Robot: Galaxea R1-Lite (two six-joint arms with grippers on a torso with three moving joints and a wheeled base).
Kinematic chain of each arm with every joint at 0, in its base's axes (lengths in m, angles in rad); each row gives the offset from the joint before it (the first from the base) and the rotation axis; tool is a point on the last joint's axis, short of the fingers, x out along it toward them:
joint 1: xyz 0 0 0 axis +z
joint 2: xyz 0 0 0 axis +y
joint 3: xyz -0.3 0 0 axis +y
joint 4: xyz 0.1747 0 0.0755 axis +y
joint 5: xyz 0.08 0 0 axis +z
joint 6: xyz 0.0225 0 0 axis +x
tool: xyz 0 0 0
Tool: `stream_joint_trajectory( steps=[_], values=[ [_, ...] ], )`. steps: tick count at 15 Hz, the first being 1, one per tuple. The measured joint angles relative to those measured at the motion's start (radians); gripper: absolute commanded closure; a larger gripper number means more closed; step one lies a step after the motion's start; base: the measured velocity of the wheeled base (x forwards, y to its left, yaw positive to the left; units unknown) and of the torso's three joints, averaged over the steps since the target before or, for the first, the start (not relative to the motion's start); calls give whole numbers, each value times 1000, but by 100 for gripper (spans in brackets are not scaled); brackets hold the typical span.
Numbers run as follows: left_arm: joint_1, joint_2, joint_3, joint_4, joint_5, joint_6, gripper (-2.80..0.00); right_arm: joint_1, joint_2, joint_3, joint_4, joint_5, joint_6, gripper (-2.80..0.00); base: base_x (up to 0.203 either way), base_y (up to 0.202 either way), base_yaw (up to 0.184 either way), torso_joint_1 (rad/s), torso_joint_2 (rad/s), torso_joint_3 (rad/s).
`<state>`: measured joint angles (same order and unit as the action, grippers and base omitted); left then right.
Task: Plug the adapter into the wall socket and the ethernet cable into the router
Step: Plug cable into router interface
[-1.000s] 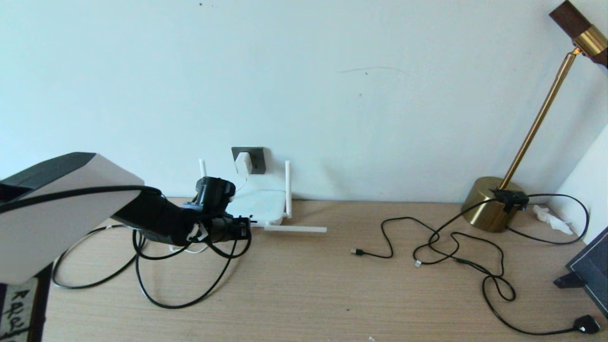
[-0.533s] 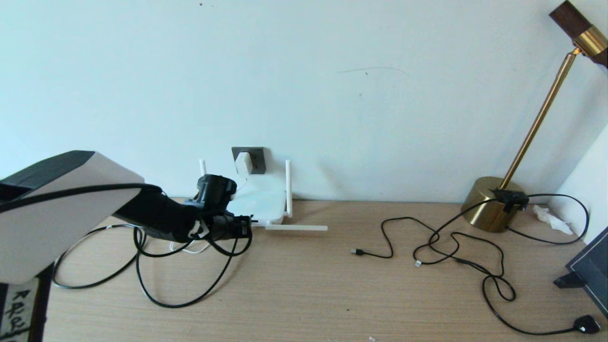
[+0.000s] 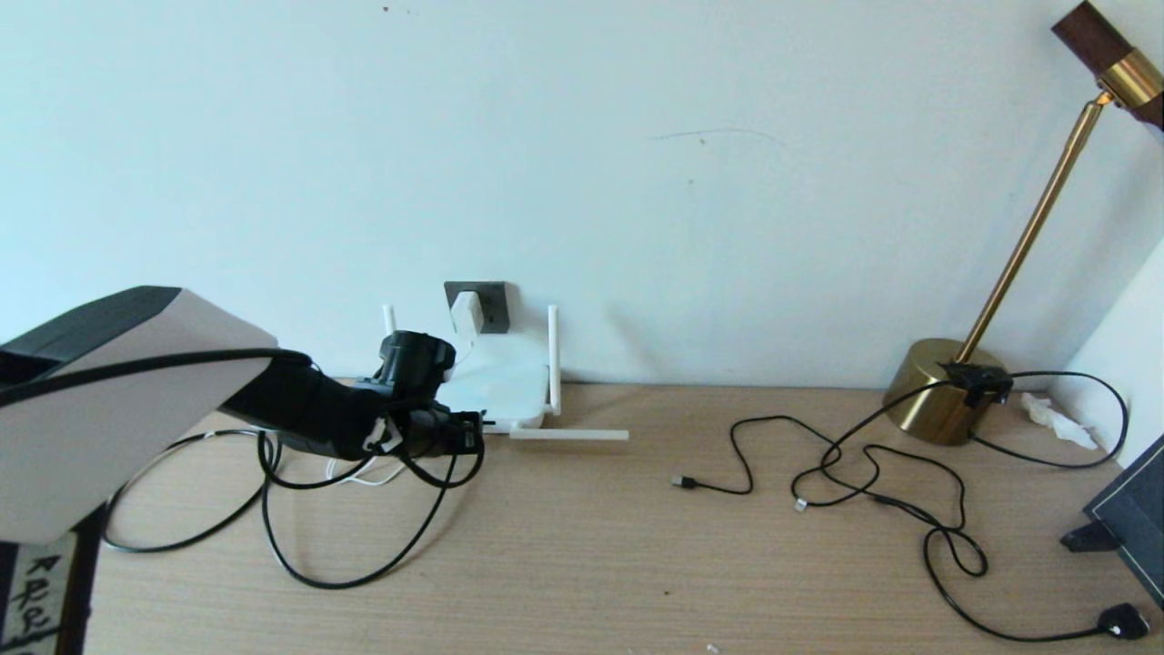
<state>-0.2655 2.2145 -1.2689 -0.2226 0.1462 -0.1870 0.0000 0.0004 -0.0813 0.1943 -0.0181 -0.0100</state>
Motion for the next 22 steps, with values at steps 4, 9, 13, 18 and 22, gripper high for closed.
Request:
stream_joint_trajectory(
  steps=[4, 9, 13, 18, 22],
  values=[
    [0, 1, -8, 3, 0, 0, 0, 0, 0, 0, 0, 0, 0, -280, 0, 0, 0, 0, 0, 0],
    [1, -4, -9, 29, -32, -28, 0, 0, 0, 0, 0, 0, 0, -280, 0, 0, 0, 0, 0, 0],
    [8, -7, -9, 41, -32, -29, 0, 0, 0, 0, -1, -1, 0, -280, 0, 0, 0, 0, 0, 0],
    [17, -9, -5, 57, -33, -29, 0, 0, 0, 0, 0, 0, 0, -280, 0, 0, 0, 0, 0, 0],
    [19, -11, -1, 58, -33, -33, 0, 0, 0, 0, 0, 0, 0, -280, 0, 0, 0, 0, 0, 0]
  ],
)
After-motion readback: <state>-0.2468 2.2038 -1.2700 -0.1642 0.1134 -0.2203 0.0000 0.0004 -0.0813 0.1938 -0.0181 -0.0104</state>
